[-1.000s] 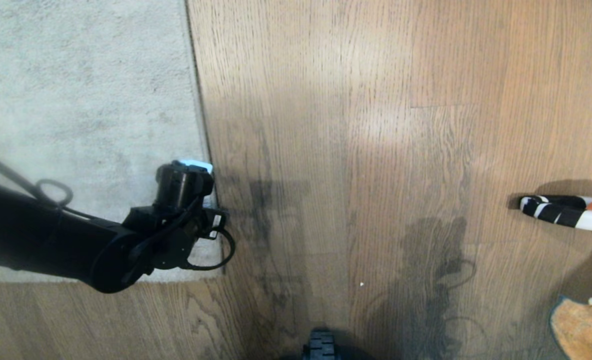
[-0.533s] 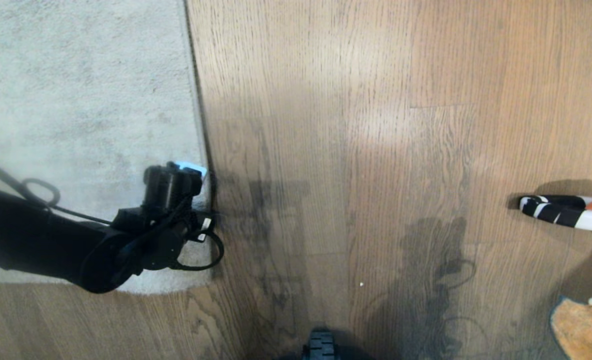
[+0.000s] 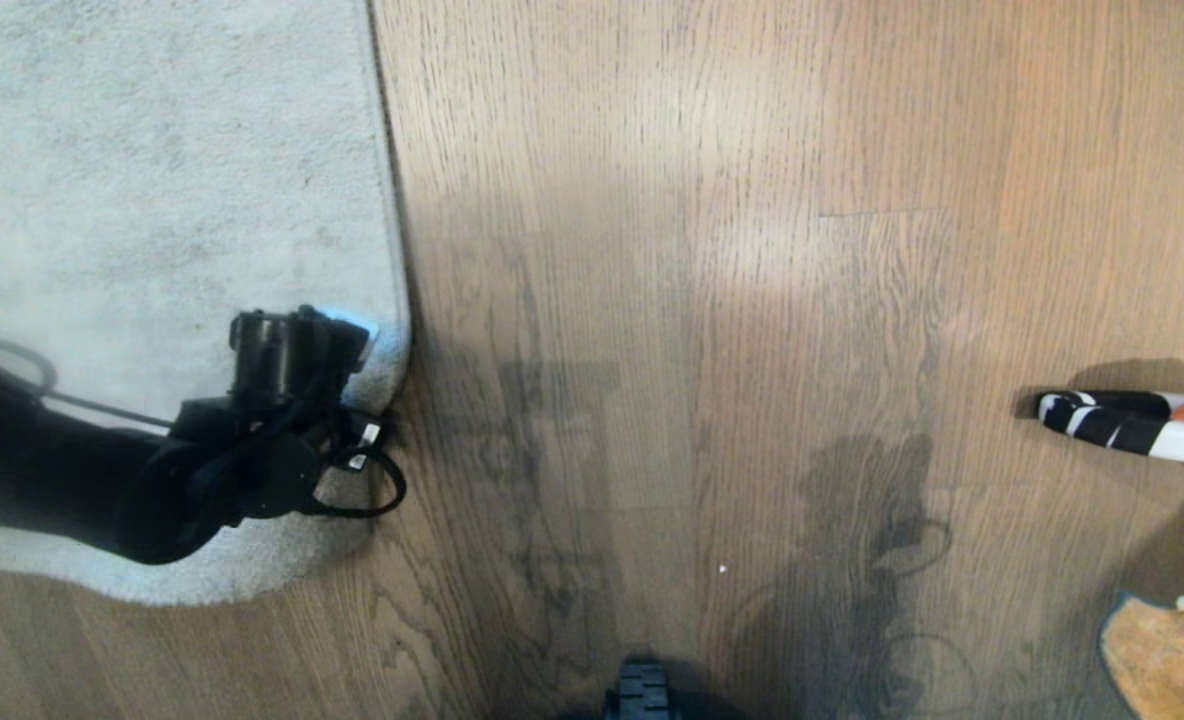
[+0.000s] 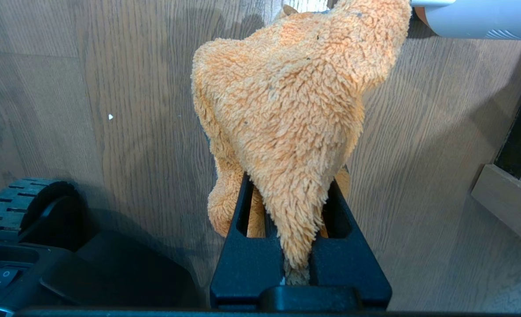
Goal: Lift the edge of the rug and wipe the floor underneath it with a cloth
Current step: Lift up the carpet
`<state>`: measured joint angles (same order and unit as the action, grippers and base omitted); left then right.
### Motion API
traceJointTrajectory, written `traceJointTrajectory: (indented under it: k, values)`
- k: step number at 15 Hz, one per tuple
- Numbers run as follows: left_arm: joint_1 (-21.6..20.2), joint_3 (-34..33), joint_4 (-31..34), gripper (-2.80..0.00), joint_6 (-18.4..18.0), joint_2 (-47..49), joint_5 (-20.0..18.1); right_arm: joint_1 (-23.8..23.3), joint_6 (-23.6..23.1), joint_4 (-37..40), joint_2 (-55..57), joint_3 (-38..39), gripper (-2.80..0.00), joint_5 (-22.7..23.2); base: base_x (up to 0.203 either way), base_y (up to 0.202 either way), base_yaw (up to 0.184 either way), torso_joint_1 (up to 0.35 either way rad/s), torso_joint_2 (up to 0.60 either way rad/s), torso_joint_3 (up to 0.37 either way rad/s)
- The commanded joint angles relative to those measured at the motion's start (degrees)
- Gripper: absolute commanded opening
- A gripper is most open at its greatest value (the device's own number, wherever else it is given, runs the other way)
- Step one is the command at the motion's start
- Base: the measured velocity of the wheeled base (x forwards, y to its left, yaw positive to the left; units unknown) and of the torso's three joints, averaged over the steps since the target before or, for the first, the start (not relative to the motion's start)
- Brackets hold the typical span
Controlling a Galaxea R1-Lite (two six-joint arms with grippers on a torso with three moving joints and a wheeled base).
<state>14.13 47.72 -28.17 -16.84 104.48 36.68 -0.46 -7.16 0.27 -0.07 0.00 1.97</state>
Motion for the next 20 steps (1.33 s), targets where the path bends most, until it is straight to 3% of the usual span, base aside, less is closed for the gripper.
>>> traceJointTrajectory:
  k: [1, 10, 18, 20]
  values:
    - [-1.78, 1.65, -0.48, 0.00, -1.17, -1.18, 0.41, -0.06, -0.05, 0.00, 0.07, 0.00, -2.80, 0.05, 0.000, 0.000, 0.000, 0.000, 0.00, 0.000]
    - [-2.68, 13.36, -0.30, 0.00, -2.66, -0.01, 0.41, 0.01, -0.05, 0.03, 0.07, 0.00, -2.80, -0.03, 0.000, 0.000, 0.000, 0.000, 0.00, 0.000]
    - [-0.70, 18.38, 0.48, 0.00, -2.58, 0.60, 0.56, -0.06, -0.05, 0.00, 0.07, 0.00, -2.80, 0.05, 0.000, 0.000, 0.000, 0.000, 0.00, 0.000]
    - [0.94, 18.29, 1.58, 0.00, -2.58, 0.15, 2.04, -0.06, -0.05, 0.00, 0.07, 0.00, -2.80, -0.04, 0.000, 0.000, 0.000, 0.000, 0.00, 0.000]
